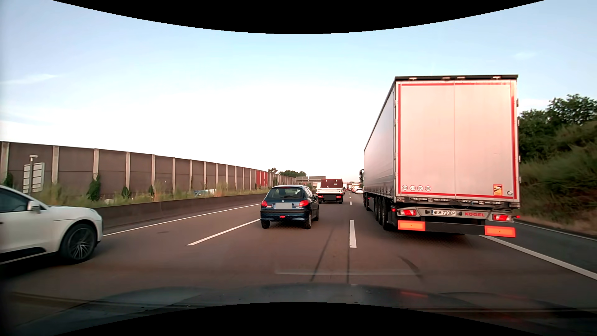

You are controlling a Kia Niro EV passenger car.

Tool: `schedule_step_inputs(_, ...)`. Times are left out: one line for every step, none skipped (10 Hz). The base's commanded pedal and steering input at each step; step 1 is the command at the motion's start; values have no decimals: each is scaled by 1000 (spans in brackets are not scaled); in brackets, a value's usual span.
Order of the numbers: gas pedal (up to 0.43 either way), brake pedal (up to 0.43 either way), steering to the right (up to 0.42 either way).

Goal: Follow the waypoints while adhering to traffic rules and regulations

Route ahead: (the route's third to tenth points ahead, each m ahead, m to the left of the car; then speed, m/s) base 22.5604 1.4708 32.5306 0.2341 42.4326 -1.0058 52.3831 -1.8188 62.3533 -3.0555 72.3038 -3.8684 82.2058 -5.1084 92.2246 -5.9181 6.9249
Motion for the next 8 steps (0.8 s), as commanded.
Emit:
schedule_step_inputs(79, 0, 11)
schedule_step_inputs(79, 0, 11)
schedule_step_inputs(79, 0, 13)
schedule_step_inputs(79, 0, 16)
schedule_step_inputs(79, 0, 17)
schedule_step_inputs(79, 0, 16)
schedule_step_inputs(79, 0, 16)
schedule_step_inputs(79, 0, 17)
